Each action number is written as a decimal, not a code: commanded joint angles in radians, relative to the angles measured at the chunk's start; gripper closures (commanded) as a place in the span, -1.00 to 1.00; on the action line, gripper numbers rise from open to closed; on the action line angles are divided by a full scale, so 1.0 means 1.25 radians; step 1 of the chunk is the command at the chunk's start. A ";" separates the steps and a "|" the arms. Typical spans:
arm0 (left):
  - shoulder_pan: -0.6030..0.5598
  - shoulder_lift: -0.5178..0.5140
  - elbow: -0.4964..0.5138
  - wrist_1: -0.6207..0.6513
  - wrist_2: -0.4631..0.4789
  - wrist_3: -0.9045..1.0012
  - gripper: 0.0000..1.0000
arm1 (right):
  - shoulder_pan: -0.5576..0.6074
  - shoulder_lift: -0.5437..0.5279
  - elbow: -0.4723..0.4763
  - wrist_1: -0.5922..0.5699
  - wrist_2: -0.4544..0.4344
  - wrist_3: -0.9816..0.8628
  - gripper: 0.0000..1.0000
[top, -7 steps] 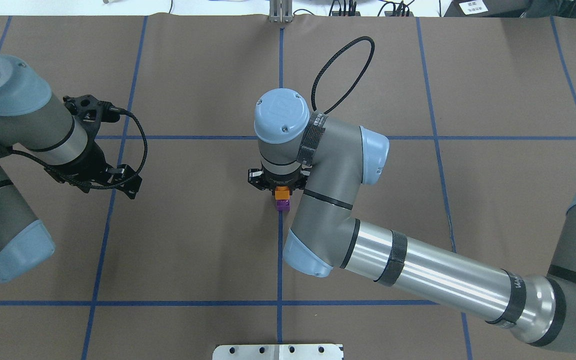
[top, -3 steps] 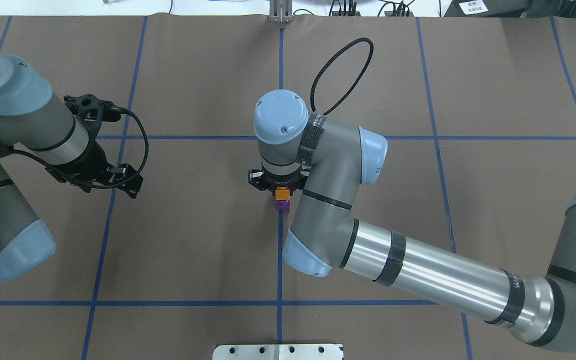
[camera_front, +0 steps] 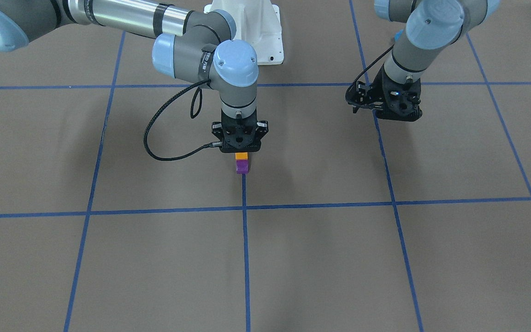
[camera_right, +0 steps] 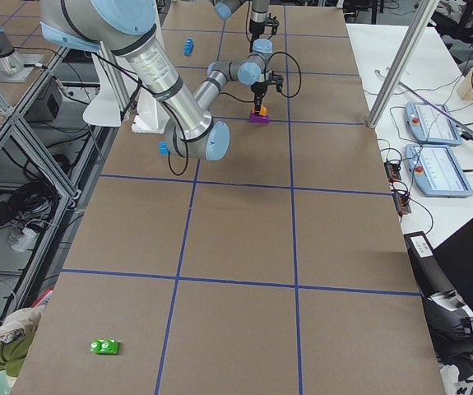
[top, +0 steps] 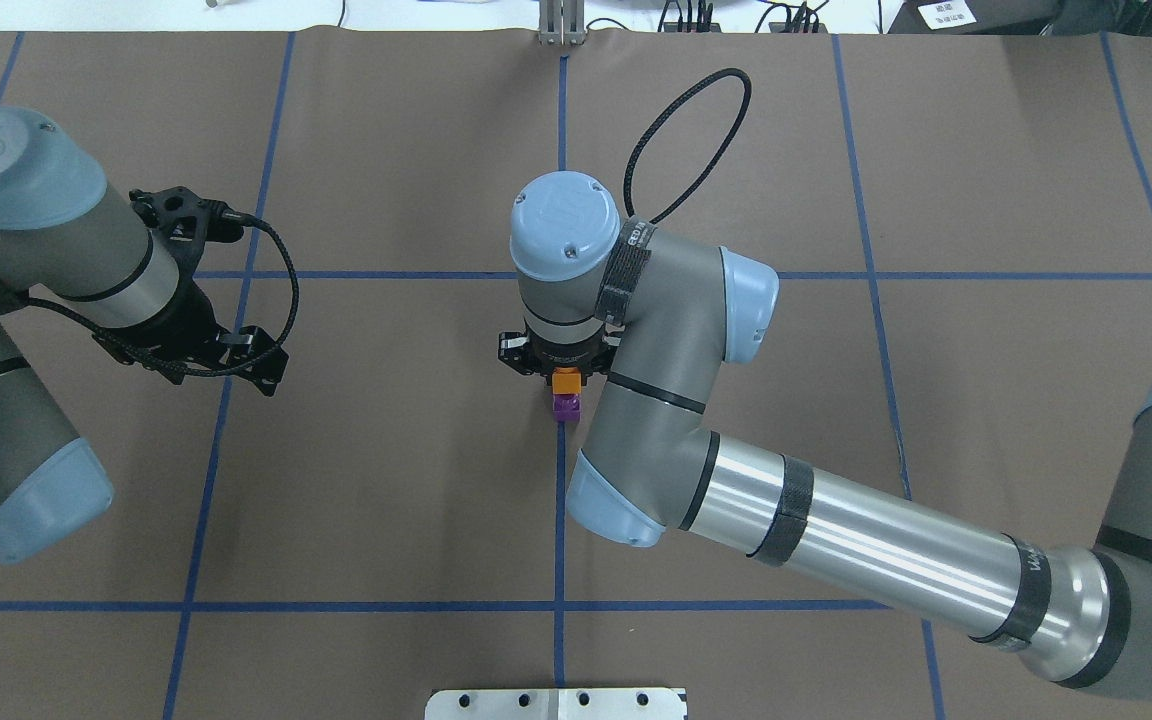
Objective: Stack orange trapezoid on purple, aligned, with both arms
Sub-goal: 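Adjust the orange trapezoid to align it over the purple one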
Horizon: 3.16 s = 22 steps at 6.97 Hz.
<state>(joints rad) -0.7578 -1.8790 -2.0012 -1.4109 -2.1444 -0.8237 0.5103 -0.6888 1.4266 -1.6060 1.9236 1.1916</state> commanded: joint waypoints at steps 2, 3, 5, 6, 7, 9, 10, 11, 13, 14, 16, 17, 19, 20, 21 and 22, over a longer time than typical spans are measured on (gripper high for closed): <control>0.000 -0.001 -0.002 0.001 0.000 0.000 -1.00 | -0.001 0.000 -0.001 0.000 0.000 0.000 1.00; 0.000 -0.001 -0.002 0.001 0.000 0.000 -1.00 | -0.001 0.000 -0.001 0.000 0.000 0.000 1.00; 0.000 -0.003 -0.002 0.001 0.000 0.000 -1.00 | 0.000 0.000 -0.001 0.000 -0.001 -0.001 1.00; 0.000 -0.003 -0.002 0.001 0.000 0.000 -1.00 | 0.003 0.004 -0.001 0.000 -0.001 -0.001 1.00; 0.000 -0.003 -0.002 0.001 0.000 0.000 -1.00 | 0.003 0.005 -0.002 0.000 -0.001 -0.001 1.00; 0.001 -0.003 0.000 0.001 0.000 0.000 -1.00 | 0.002 0.009 -0.018 0.000 -0.005 -0.001 1.00; 0.000 -0.003 0.000 0.001 0.000 0.000 -1.00 | 0.003 0.010 -0.020 0.000 -0.004 0.000 1.00; 0.000 -0.003 0.000 0.001 0.000 0.000 -1.00 | 0.002 0.012 -0.020 0.000 -0.004 0.001 1.00; 0.001 -0.003 0.000 0.001 0.000 0.000 -1.00 | -0.008 0.010 -0.022 0.000 -0.005 0.000 1.00; 0.000 -0.004 0.000 0.002 0.000 0.000 -1.00 | -0.014 0.010 -0.022 0.000 -0.006 0.015 1.00; 0.000 -0.009 0.000 0.005 -0.001 0.000 -1.00 | -0.008 0.010 -0.017 0.001 -0.010 0.016 1.00; 0.000 -0.009 0.000 0.005 -0.001 0.000 -1.00 | -0.008 0.009 -0.016 0.000 -0.010 0.019 1.00; 0.000 -0.010 -0.002 0.006 -0.001 0.000 -1.00 | -0.009 0.009 -0.015 0.000 -0.012 0.021 1.00; 0.000 -0.017 -0.002 0.007 -0.003 -0.016 -1.00 | -0.017 0.007 -0.015 0.000 -0.018 0.036 1.00; 0.000 -0.021 -0.002 0.007 -0.003 -0.023 -1.00 | -0.018 0.009 -0.014 0.000 -0.022 0.041 1.00; 0.000 -0.021 -0.002 0.007 -0.003 -0.023 -1.00 | -0.018 0.010 -0.012 0.000 -0.022 0.043 1.00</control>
<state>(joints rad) -0.7578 -1.9029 -2.0033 -1.4022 -2.1474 -0.8482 0.4892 -0.6780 1.4097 -1.6061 1.8982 1.2394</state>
